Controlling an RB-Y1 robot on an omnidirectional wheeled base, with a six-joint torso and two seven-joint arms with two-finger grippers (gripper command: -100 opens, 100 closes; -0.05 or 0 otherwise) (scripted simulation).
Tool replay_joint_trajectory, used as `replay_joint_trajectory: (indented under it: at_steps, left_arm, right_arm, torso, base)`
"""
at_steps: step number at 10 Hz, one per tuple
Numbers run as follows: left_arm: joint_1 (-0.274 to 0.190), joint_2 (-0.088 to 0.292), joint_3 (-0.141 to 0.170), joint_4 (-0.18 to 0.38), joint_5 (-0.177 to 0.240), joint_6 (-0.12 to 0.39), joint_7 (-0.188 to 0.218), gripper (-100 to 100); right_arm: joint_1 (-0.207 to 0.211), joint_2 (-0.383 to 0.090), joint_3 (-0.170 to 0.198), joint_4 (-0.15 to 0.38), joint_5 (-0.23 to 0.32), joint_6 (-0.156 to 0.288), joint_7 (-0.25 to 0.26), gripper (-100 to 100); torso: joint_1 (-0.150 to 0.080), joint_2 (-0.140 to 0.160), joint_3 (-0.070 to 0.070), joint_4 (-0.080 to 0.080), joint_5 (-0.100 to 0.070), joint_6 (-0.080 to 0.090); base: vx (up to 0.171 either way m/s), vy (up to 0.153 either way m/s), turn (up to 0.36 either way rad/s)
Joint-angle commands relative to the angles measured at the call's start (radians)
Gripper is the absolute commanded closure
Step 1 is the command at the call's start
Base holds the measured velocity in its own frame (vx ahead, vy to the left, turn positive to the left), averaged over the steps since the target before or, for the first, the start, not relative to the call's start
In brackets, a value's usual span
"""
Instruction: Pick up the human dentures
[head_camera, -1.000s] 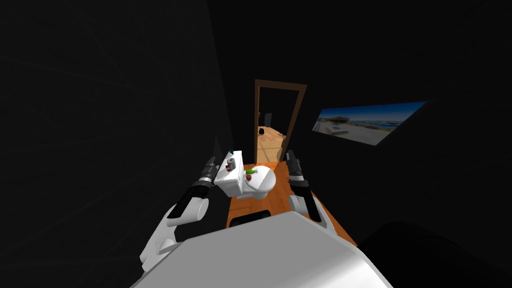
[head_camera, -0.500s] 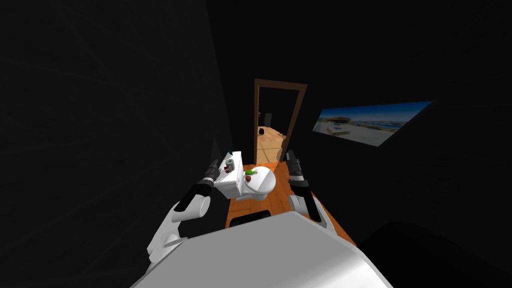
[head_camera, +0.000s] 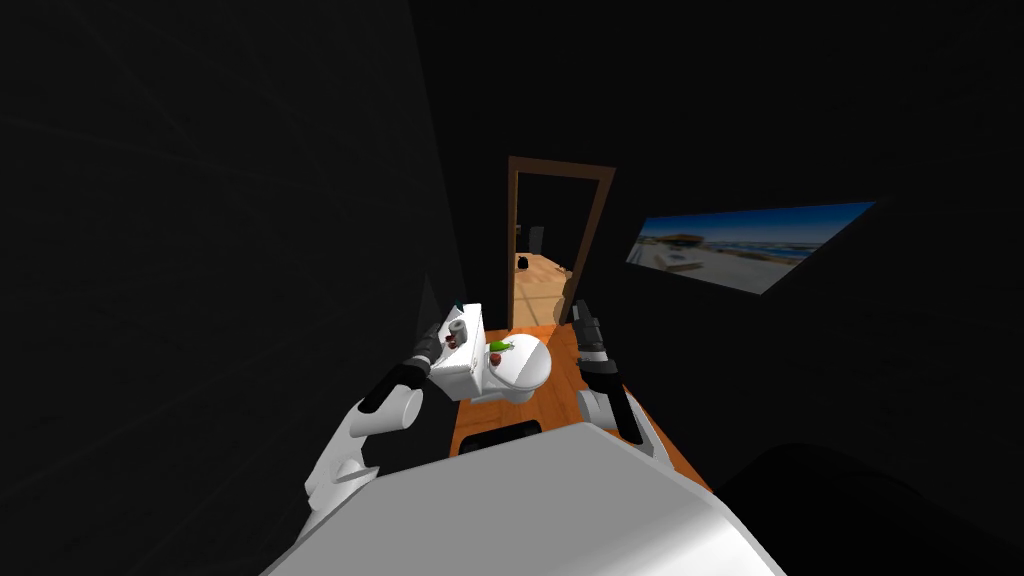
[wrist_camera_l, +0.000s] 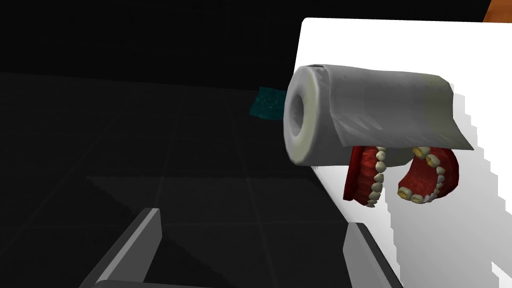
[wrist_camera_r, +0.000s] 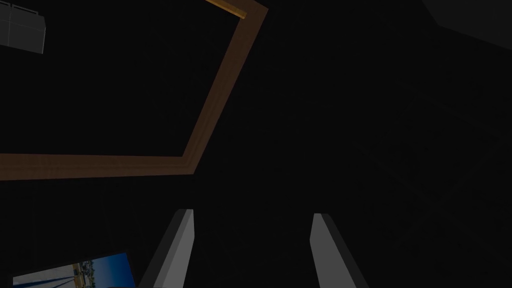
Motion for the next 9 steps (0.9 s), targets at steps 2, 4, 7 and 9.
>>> replay_joint_trajectory:
  at_steps: [2, 4, 7, 9]
  left_arm:
    - [-0.019, 0.006, 0.0, 0.023, 0.01, 0.076, 0.011, -100]
    - [-0.027, 0.011, -0.001, 0.033, 0.014, 0.114, 0.016, -100]
    - [-0.047, 0.027, -0.001, 0.057, 0.023, 0.19, 0.027, -100]
    - [-0.056, 0.038, -0.001, 0.067, 0.028, 0.225, 0.031, -100]
  right_arm:
    - [0.0, 0.0, 0.0, 0.0, 0.0, 0.0, 0.0, 0]
    - [0.0, 0.0, 0.0, 0.0, 0.0, 0.0, 0.0, 0]
    - [0.0, 0.0, 0.0, 0.0, 0.0, 0.0, 0.0, 0]
    - [0.0, 0.0, 0.0, 0.0, 0.0, 0.0, 0.0, 0]
  torso:
    - [0.0, 0.0, 0.0, 0.0, 0.0, 0.0]
    - [0.0, 0.0, 0.0, 0.0, 0.0, 0.0]
    - [0.0, 0.0, 0.0, 0.0, 0.0, 0.0]
    - [0.0, 0.0, 0.0, 0.0, 0.0, 0.0]
  base:
    - [0.031, -0.019, 0.002]
    - [0.023, -0.021, 0.001]
    - [0.028, -0.021, 0.001]
    - [0.027, -0.017, 0.001]
